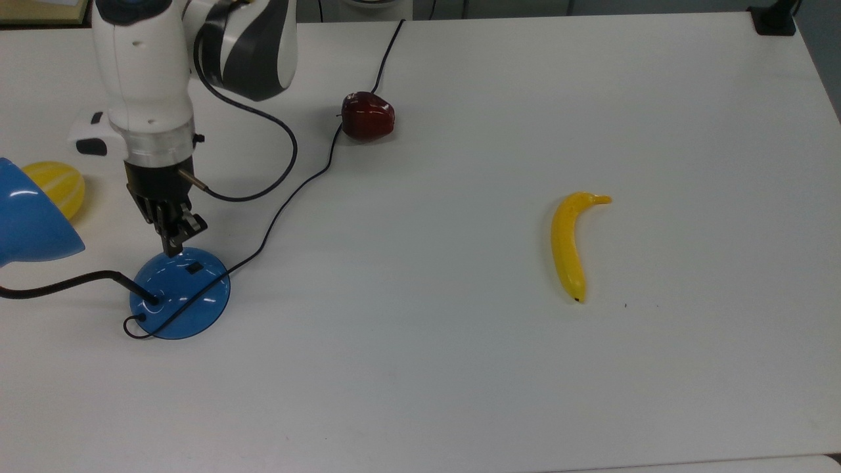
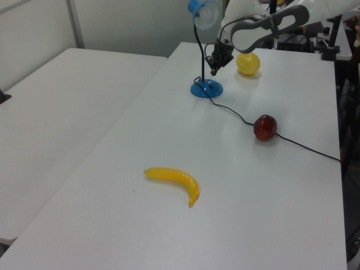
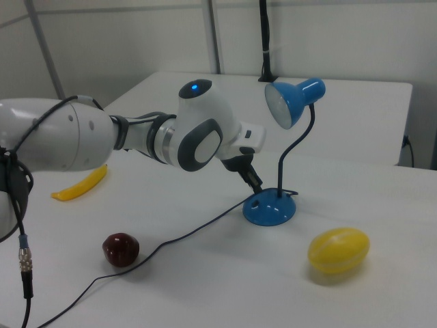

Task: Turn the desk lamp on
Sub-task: 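Press down on the switch on the lamp base with the gripper fingers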

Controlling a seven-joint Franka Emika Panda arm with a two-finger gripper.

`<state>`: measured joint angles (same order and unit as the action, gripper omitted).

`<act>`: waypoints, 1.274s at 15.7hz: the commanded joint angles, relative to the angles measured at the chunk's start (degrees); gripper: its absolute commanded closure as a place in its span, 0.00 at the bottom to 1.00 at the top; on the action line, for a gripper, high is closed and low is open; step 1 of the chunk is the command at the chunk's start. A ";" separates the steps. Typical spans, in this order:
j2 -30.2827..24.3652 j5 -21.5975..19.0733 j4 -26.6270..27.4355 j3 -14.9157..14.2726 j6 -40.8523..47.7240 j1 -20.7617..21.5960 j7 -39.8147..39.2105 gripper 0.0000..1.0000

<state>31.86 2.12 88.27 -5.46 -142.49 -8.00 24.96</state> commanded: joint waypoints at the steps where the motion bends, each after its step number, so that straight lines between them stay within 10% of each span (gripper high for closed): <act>1: 2.68 1.14 -1.97 0.18 -0.33 0.26 1.49 1.00; 20: 6.55 6.41 -3.64 1.06 -2.00 0.44 5.10 1.00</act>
<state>36.43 6.86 86.03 -4.51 -143.33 -7.88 28.33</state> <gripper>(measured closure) 0.991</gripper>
